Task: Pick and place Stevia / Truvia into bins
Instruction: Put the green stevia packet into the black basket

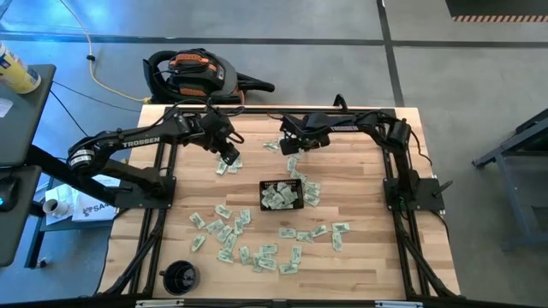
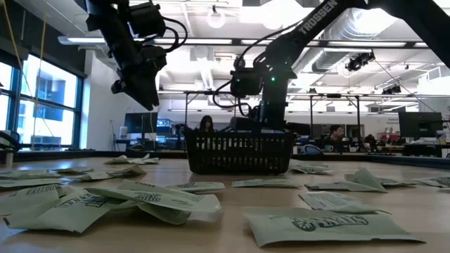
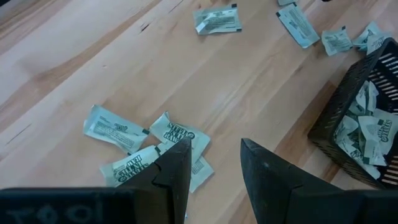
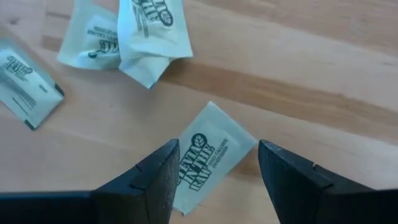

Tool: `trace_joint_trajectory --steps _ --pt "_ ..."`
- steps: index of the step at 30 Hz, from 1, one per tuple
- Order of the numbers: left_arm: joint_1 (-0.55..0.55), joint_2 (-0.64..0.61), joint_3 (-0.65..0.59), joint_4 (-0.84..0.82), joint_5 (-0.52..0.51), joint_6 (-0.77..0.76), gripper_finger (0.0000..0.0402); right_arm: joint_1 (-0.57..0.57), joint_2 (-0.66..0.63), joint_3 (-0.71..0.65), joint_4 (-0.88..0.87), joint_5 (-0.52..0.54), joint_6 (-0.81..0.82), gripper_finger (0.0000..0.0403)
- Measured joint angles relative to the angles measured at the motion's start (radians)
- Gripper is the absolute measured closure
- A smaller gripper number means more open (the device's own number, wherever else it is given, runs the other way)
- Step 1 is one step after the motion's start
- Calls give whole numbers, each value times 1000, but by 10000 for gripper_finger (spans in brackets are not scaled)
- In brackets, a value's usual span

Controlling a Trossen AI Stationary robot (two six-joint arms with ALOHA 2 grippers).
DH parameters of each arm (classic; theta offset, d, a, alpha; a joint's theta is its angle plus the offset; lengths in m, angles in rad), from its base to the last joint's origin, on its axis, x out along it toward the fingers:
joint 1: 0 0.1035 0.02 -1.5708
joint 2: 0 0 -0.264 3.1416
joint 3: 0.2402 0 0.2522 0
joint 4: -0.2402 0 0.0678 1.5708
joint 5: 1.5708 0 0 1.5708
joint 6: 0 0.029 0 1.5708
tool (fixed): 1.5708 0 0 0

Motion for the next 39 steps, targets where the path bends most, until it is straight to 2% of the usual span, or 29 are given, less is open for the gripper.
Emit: trace_joint_trajectory --steps 7,12,16,22,24,27,30,35,39 --pt "0 0 0 0 0 19 229 3 48 6 16 -65 -4 194" --pt "0 0 0 -1 -1 19 229 16 49 7 -15 -41 -19 207" --pt "0 0 0 0 -1 19 229 30 49 7 -76 -12 -51 255" --pt "0 0 0 0 -1 22 229 50 46 5 -125 13 -84 371" --pt "0 0 0 -2 -1 22 229 64 25 4 -126 22 -87 393" --pt "0 0 0 -6 10 25 229 96 -36 -9 -154 57 -80 382" --pt "0 0 0 -4 47 54 229 139 -158 -1 -131 59 -106 382" --pt "0 0 0 7 85 103 229 250 -275 -1 -124 -102 -336 397" --pt "0 0 0 13 85 108 229 344 -270 -1 -140 -127 -337 399"
